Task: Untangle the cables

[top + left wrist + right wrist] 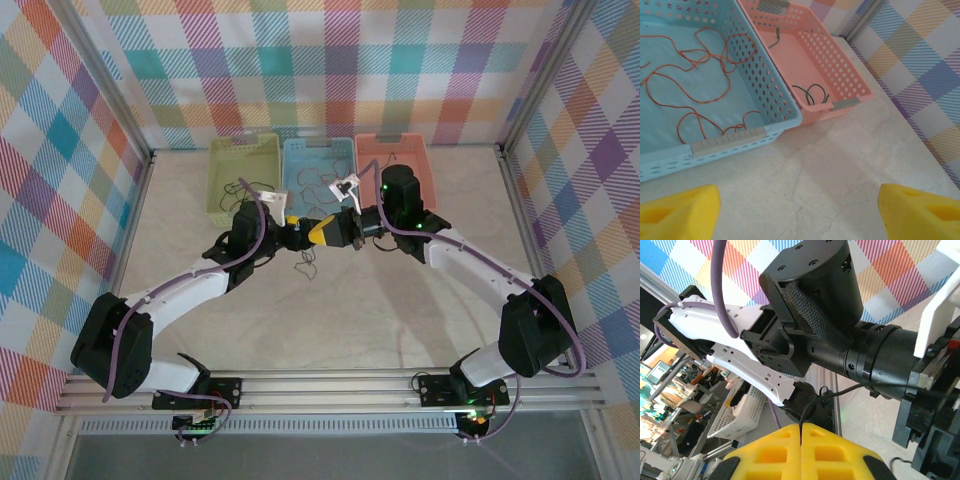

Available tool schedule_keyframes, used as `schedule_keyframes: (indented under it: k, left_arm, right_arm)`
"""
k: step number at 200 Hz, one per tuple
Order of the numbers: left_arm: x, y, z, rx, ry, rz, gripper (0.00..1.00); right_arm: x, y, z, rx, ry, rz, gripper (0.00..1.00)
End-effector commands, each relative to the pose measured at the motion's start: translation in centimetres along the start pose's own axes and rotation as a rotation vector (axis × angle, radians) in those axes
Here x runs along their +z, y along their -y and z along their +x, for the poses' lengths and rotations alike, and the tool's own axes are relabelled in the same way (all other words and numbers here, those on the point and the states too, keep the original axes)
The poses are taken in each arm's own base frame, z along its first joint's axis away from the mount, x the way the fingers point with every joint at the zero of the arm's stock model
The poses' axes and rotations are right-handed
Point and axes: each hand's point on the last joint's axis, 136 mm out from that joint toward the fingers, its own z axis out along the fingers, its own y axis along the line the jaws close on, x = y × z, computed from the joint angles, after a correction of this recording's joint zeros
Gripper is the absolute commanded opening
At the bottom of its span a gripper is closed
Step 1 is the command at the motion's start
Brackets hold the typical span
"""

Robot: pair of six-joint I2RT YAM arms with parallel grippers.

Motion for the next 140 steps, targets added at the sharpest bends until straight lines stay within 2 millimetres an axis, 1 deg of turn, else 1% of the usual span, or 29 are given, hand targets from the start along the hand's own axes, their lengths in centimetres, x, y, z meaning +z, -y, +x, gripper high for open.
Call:
schedule_keyframes:
  k: [1,28,47,59,66,71,82,87,104,140]
  left_arm:
    - [0.1,-0.8,0.1,0.027,-0.005,-0.061,0.82]
    - [-0.3,-2.7,1.3,0.047,-0.040,-0.153,0.80]
    - [-0.8,-3.7,1.5,0.063,-0.054,-0.214,0.77]
    - [-1.2,-4.4,1.6,0.069,-0.062,-0.252,0.72]
    - [-1.5,-4.7,1.6,0.072,-0.061,-0.263,0.67]
    - [-1.6,-4.8,1.5,0.074,-0.060,-0.274,0.62]
    - [-2.1,-5.5,1.5,0.076,-0.070,-0.310,0.46]
    - [-2.2,-5.8,1.5,0.076,-0.072,-0.325,0.43]
    - [-2.8,-6.6,1.5,0.071,-0.078,-0.358,0.42]
    - [-4.2,-8.9,1.6,0.031,-0.080,-0.430,0.42]
  right_arm:
    - [-0.6,-3.4,-1.1,-0.094,0.013,-0.041,0.00]
    - [-1.9,-7.2,-2.8,-0.202,0.058,-0.027,0.00]
    - [-3.3,-9.1,-3.3,-0.259,0.097,0.013,0.00]
    - [-4.2,-10.0,-3.4,-0.282,0.115,0.035,0.00]
    - [-4.7,-10.4,-3.3,-0.294,0.127,0.052,0.00]
    - [-5.2,-10.5,-3.3,-0.296,0.137,0.068,0.00]
    - [-5.9,-10.6,-3.3,-0.304,0.154,0.094,0.00]
    - [-6.2,-10.6,-3.2,-0.307,0.162,0.110,0.00]
    - [-7.2,-10.2,-3.4,-0.306,0.192,0.179,0.00]
    - [-9.5,-10.3,-4.3,-0.349,0.270,0.300,0.00]
